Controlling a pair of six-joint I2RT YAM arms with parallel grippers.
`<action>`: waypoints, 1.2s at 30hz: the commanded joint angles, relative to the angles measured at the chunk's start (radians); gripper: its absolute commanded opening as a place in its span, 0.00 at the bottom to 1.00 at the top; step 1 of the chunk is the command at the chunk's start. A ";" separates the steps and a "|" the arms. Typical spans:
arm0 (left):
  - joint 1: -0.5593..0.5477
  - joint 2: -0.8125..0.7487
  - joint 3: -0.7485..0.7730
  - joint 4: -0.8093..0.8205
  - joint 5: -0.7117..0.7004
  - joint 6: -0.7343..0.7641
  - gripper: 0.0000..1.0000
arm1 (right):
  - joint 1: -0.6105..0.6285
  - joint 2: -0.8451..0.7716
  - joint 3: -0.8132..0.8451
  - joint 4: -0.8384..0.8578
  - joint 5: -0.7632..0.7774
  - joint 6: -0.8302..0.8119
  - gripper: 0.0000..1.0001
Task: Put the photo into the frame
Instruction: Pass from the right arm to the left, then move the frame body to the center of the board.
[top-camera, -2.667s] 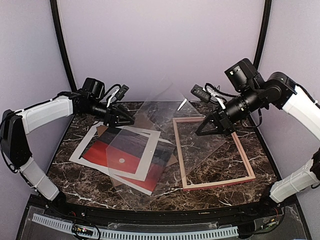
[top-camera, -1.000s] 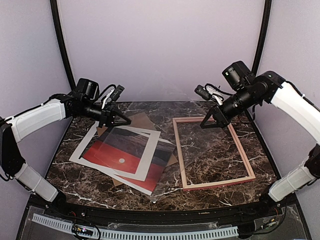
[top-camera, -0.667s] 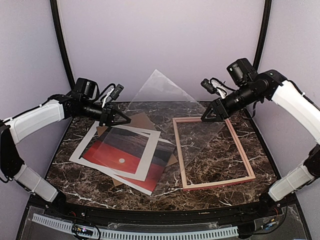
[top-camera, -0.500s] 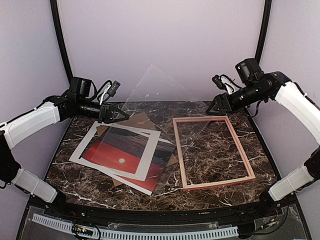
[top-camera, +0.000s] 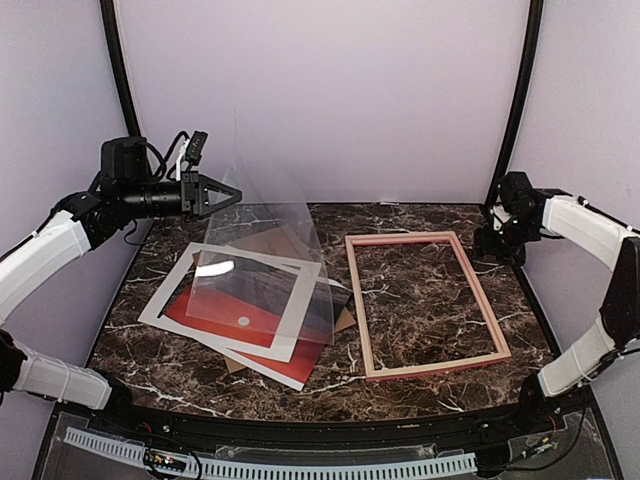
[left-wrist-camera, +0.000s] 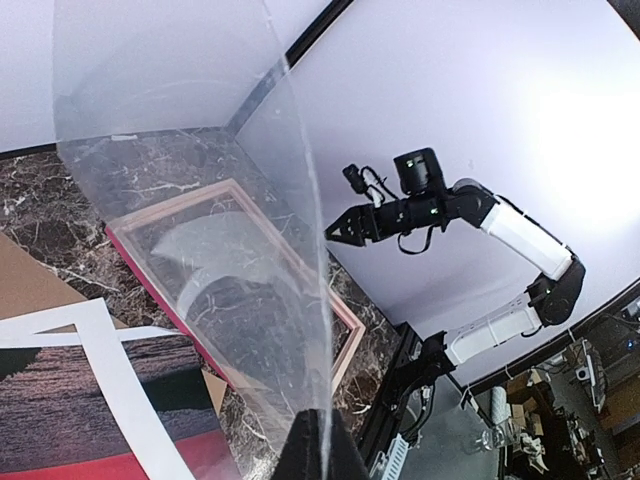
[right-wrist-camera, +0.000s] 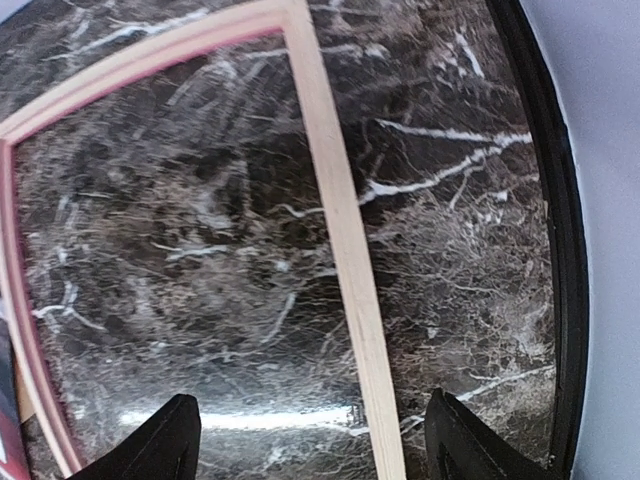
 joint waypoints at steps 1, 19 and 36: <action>-0.003 -0.032 0.053 0.024 -0.051 -0.083 0.00 | -0.037 0.068 -0.060 0.089 0.085 0.014 0.77; -0.003 -0.046 0.075 0.077 -0.106 -0.114 0.00 | -0.084 0.254 -0.193 0.237 0.002 -0.016 0.53; -0.003 -0.040 0.048 0.173 -0.134 -0.228 0.00 | 0.007 0.214 -0.307 0.289 -0.027 0.043 0.23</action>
